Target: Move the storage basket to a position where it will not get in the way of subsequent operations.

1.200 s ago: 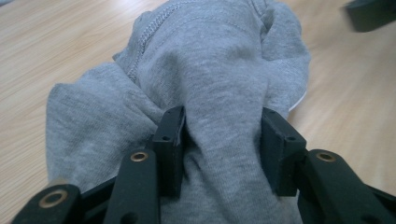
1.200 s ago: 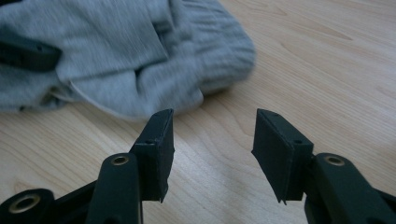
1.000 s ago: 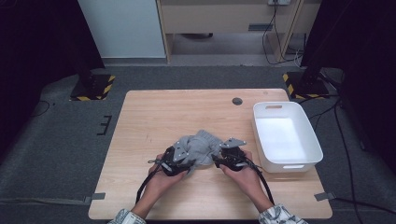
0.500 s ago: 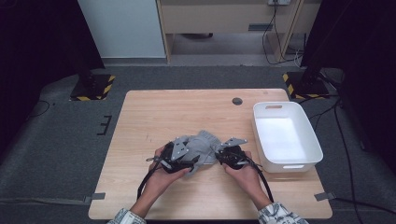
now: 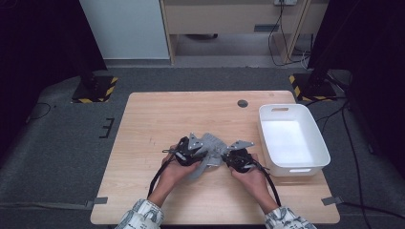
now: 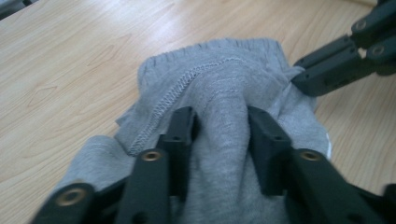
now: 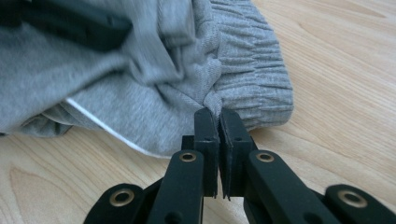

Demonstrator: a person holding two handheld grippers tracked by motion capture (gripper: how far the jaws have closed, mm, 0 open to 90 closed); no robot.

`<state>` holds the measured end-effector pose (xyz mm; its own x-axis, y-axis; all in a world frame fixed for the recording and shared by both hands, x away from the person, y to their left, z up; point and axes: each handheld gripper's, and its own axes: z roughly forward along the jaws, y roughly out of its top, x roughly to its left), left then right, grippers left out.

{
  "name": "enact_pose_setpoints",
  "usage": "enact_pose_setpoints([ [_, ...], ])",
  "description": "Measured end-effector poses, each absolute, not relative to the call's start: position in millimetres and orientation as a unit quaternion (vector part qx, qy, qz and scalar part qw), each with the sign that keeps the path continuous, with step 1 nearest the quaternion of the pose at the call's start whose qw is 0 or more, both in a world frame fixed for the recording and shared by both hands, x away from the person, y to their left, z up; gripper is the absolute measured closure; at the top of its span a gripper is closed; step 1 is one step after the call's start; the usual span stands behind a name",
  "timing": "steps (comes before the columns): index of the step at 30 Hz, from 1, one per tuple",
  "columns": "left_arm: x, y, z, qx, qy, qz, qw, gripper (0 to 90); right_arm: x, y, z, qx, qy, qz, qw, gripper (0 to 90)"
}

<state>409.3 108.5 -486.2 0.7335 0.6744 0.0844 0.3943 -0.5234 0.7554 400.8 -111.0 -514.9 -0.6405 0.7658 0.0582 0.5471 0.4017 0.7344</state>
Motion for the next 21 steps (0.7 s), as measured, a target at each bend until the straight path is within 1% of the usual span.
enact_pose_setpoints([
  [2,407.8,112.0,-480.2,0.848,0.315,0.194,0.378,70.9,400.1,-111.4,-512.2,0.394,0.826,0.376,0.149,87.7],
  [4,405.8,118.2,-472.6,0.841,0.322,0.2,0.386,73.0,399.3,-111.4,-509.1,0.387,0.828,0.376,0.156,87.8],
  [6,403.5,127.5,-463.8,0.83,0.328,0.211,0.399,73.5,398.6,-112.4,-506.7,0.386,0.827,0.375,0.163,87.9],
  [12,398.9,162.4,-449.6,0.813,0.351,0.229,0.404,76.1,399.4,-115.9,-503.5,0.391,0.822,0.38,0.164,88.0],
  [16,390.3,183.0,-448.7,0.812,0.36,0.229,0.399,76.3,400.0,-116.7,-501.6,0.391,0.821,0.381,0.167,88.0],
  [21,375.9,200.8,-461.2,0.83,0.359,0.232,0.358,76.5,401.6,-118.5,-500.9,0.391,0.82,0.379,0.176,88.2],
])
